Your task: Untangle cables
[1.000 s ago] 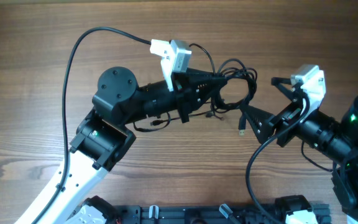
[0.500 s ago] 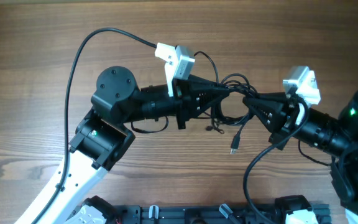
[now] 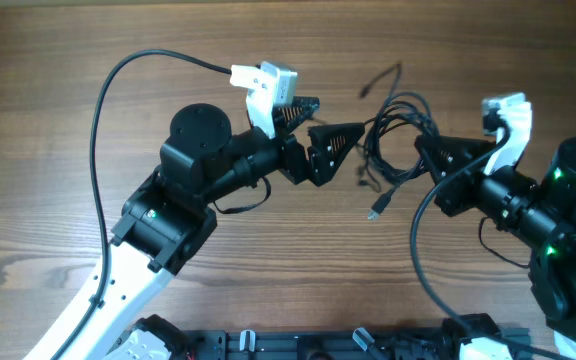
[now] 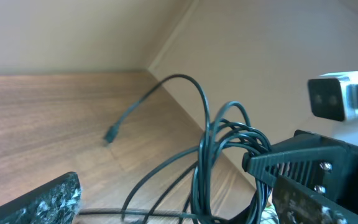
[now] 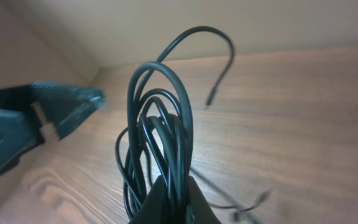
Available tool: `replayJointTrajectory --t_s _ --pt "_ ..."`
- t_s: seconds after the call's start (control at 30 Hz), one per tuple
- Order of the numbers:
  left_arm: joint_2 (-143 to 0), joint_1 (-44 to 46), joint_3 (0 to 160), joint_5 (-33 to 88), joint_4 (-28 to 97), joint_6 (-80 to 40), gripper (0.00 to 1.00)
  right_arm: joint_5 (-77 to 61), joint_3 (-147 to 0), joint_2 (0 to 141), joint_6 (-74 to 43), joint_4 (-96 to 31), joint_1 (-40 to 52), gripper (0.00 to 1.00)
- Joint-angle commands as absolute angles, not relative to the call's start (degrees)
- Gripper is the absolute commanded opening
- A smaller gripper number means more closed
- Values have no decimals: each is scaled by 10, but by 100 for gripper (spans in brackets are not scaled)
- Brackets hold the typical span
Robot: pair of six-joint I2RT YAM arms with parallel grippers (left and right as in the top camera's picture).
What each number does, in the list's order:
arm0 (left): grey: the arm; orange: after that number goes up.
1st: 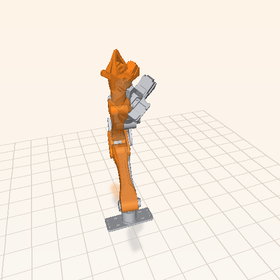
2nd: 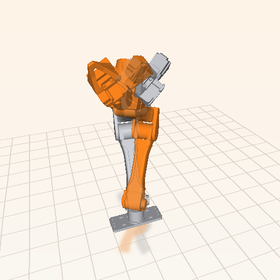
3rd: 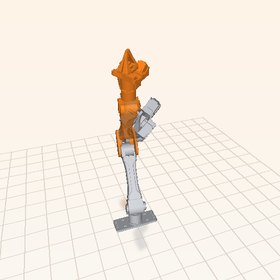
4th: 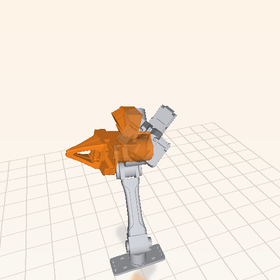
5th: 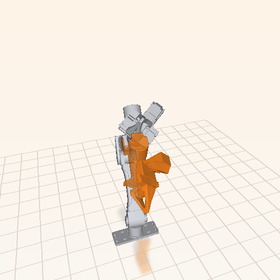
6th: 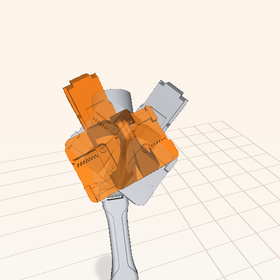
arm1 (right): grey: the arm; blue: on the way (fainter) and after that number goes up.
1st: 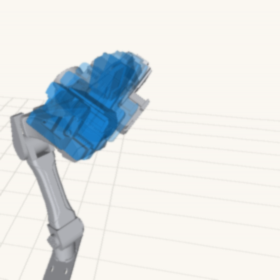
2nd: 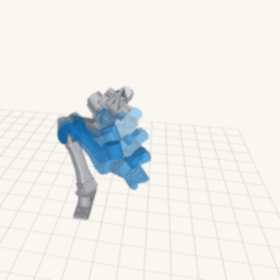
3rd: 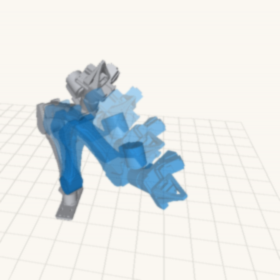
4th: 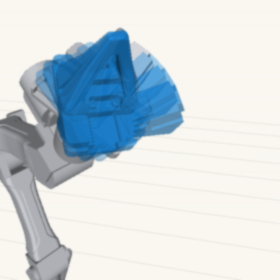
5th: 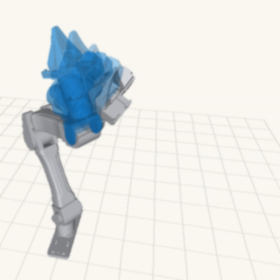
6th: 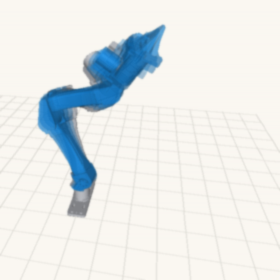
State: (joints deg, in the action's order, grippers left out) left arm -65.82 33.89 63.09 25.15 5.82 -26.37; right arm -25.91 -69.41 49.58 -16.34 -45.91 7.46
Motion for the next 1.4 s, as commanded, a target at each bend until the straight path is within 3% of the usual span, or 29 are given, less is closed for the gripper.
replayJointTrajectory --t_s 0.0,0.13,0.37,0.8,0.9,1.17,1.27,1.37 --pt "-652 344 636 265 55 -185 95 -219 -696 510 -260 -459 76 4" --pt "-653 373 636 285 68 -62 94 -239 -696 530 -294 -460 76 4" --pt "-653 428 636 284 132 180 100 -319 -696 567 -313 -459 76 4" --pt "-665 449 636 244 121 193 100 -489 -696 573 -357 -438 77 4" --pt "-672 449 636 243 121 193 96 -511 -696 573 -378 -432 76 4" --pt "-672 449 636 244 125 193 75 -505 -696 573 -458 -429 76 4" --pt "-672 449 636 244 125 193 59 -505 -696 573 -478 -427 76 4" --pt "-672 449 636 243 125 193 35 -505 -696 573 -495 -426 76 4"
